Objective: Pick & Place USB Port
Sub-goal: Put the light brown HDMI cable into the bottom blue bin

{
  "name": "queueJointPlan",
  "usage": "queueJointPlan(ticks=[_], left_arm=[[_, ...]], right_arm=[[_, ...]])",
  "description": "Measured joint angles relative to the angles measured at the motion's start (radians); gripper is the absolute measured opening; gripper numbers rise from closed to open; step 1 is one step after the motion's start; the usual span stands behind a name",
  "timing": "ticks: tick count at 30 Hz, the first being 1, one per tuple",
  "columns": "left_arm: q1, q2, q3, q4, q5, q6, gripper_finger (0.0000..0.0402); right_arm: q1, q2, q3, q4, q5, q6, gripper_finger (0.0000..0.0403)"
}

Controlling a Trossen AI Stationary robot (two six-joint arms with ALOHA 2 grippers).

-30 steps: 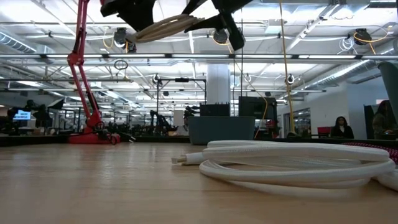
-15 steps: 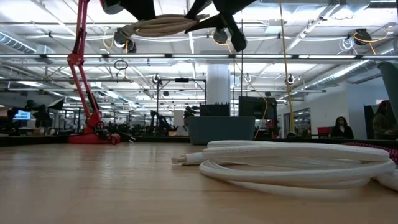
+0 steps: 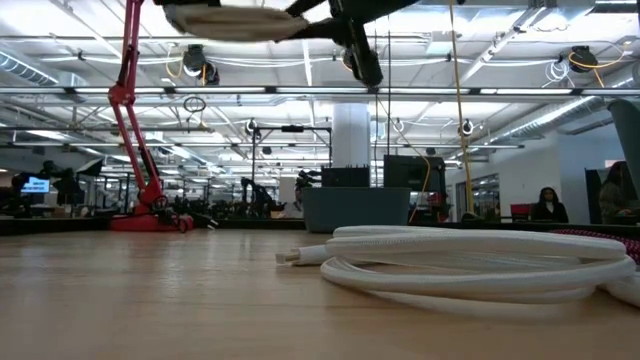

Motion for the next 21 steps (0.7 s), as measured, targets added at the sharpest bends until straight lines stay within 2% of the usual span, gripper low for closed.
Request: queueJointPlan(ticks=[6,10,13,17,19,21], left_arm=[[-0.011,-0.072,0.001,0.031,0.198,0.004,0.0166],[-0.033,-0.110,0.000,0.024,0.299,0.001,0.0154],[-0.051,-0.128,0.000,0.001,0.282,-0.013,0.0152],[-0.096,-0.126,-0.001,-0.034,0.203,-0.050,0.0153],[-0.126,-0.126,-0.001,-0.047,0.155,-0.069,0.0152],[-0.152,-0.125,-0.001,-0.045,0.114,-0.081,0.0152]], right_arm=[[0.005,-0.033,0.000,-0.036,-0.286,-0.110,0.0030],[0.003,-0.089,0.002,-0.134,-0.407,-0.134,0.0030],[0.014,-0.136,-0.001,-0.241,-0.528,-0.104,0.0030],[0.080,-0.229,-0.001,-0.325,-0.651,0.012,0.0030],[0.131,-0.288,0.002,-0.378,-0.662,0.080,0.0030],[0.197,-0.350,0.001,-0.456,-0.629,0.156,0.0030]])
